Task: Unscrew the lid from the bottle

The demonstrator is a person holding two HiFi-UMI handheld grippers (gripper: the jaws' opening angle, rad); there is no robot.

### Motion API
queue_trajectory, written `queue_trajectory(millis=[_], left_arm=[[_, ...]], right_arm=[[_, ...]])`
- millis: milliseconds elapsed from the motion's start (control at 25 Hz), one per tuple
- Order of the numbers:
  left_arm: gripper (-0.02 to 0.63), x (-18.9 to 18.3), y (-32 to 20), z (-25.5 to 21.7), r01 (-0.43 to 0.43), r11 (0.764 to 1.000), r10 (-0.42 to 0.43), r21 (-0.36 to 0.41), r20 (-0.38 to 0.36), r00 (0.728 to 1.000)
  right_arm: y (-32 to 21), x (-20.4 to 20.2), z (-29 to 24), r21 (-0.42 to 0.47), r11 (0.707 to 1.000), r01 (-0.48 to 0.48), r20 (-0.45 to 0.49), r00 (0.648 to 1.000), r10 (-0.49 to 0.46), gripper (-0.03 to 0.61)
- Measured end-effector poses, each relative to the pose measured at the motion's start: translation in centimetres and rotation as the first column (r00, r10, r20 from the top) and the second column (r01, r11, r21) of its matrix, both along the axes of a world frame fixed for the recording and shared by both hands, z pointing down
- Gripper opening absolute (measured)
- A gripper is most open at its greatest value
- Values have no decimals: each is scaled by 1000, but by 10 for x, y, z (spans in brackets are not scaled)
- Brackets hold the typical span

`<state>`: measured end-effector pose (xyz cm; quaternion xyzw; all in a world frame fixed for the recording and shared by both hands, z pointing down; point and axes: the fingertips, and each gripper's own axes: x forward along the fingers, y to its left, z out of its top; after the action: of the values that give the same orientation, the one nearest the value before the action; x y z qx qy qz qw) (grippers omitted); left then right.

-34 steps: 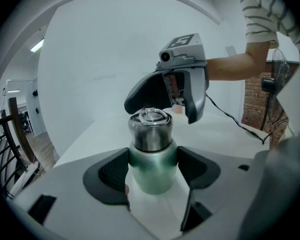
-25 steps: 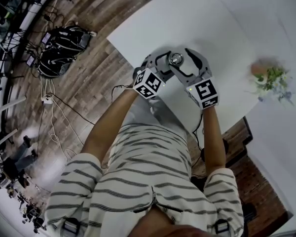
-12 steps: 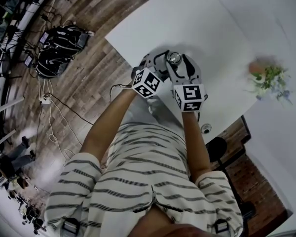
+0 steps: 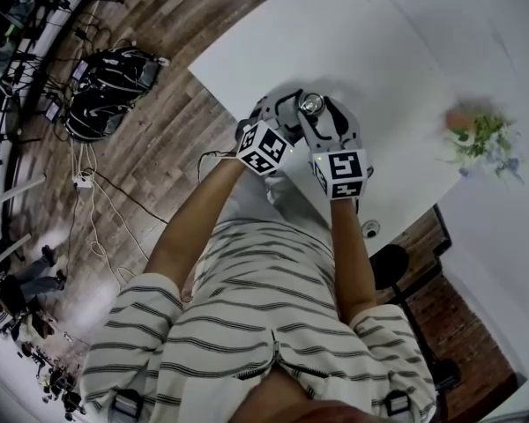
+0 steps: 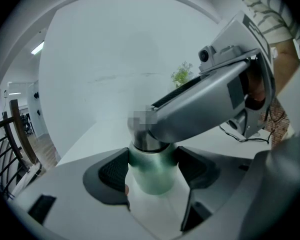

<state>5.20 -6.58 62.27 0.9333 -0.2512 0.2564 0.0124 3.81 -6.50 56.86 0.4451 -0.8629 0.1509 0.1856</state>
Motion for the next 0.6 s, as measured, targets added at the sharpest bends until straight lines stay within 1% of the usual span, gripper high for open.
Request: queue_trajectory(millis=[200,400,520,600], left_arm=[[308,-2,-1,-1,-2,1000,2,-4,2,1000],[308,-1,0,2,-5,1000,5,-5,5,1000],[308,1,1,3,-6,1000,6,-6,6,1000],[308,0,0,3,-7,1000,7,-7,8,1000]], right_arm=[[-1,-3,-2,-5,997,76,-6,997,-76,250],[1,-2,1,-23,985,169,-18,985,-169,250],[2,-1,2,-36,966,254,-33,966,-255,250],[3,-2,2,-47,945,322,-51,944,-325,250]])
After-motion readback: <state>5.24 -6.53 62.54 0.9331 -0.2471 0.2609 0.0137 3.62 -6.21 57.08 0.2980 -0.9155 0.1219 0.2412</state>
